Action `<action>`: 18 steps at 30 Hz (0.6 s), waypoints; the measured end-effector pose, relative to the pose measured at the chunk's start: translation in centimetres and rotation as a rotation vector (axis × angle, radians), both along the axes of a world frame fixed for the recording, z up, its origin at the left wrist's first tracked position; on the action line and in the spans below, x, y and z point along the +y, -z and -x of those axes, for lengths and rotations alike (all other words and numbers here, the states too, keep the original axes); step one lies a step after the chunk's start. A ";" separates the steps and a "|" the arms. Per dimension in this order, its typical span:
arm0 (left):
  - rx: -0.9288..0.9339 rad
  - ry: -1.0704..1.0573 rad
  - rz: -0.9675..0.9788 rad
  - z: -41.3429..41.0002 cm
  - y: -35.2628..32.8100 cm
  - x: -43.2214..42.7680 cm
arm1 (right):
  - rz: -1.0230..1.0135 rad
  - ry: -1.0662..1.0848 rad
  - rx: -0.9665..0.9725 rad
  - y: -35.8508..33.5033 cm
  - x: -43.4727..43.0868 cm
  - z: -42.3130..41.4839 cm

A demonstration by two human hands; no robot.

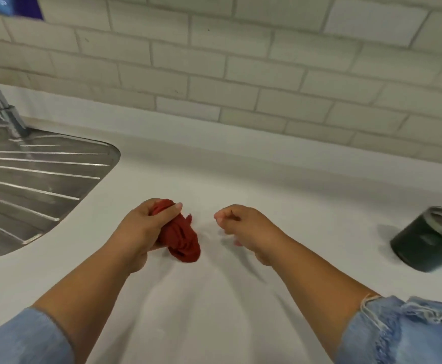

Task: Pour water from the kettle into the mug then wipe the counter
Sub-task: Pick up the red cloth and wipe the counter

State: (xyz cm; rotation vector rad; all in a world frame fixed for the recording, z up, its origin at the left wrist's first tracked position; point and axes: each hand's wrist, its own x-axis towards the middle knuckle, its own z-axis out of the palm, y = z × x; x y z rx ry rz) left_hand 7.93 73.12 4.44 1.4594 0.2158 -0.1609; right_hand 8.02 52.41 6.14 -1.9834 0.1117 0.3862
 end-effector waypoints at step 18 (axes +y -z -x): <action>0.036 0.343 0.108 -3.1 -1.6 -11.4 | -0.562 0.169 0.244 -0.8 -8.7 -1.1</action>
